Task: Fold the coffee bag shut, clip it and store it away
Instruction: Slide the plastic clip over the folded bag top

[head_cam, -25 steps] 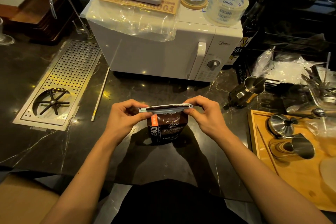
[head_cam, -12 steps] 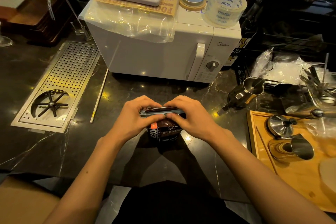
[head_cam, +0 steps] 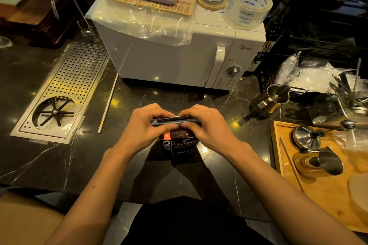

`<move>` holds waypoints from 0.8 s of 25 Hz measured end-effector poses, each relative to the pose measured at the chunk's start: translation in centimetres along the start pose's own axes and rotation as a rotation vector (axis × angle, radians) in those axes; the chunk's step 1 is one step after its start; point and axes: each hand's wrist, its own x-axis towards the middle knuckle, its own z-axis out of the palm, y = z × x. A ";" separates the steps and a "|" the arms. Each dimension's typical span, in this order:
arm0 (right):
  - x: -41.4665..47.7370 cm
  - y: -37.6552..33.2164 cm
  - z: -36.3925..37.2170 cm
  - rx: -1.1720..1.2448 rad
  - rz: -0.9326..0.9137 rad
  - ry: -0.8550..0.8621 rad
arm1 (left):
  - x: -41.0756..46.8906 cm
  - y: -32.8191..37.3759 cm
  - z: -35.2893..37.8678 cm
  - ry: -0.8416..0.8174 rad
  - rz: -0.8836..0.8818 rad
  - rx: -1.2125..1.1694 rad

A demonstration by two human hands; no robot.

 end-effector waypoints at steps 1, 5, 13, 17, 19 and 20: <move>0.0 0.2 -0.2 0.036 0.005 -0.007 | -0.1 -0.1 -0.1 0.005 -0.018 -0.021; -0.7 0.7 -0.6 0.213 0.109 0.049 | -0.6 -0.3 0.0 0.046 -0.069 -0.073; -0.9 1.1 -0.8 0.302 0.171 0.047 | -1.1 -0.5 0.0 0.065 -0.136 -0.118; -1.0 1.1 -0.7 0.314 0.183 0.057 | -1.0 -0.4 0.2 0.071 -0.152 -0.145; -1.2 1.4 -0.4 0.292 0.180 0.071 | -1.2 -0.7 0.3 0.080 -0.173 -0.168; -1.4 1.6 -0.2 0.303 0.196 0.081 | -1.3 -0.9 0.4 0.085 -0.185 -0.179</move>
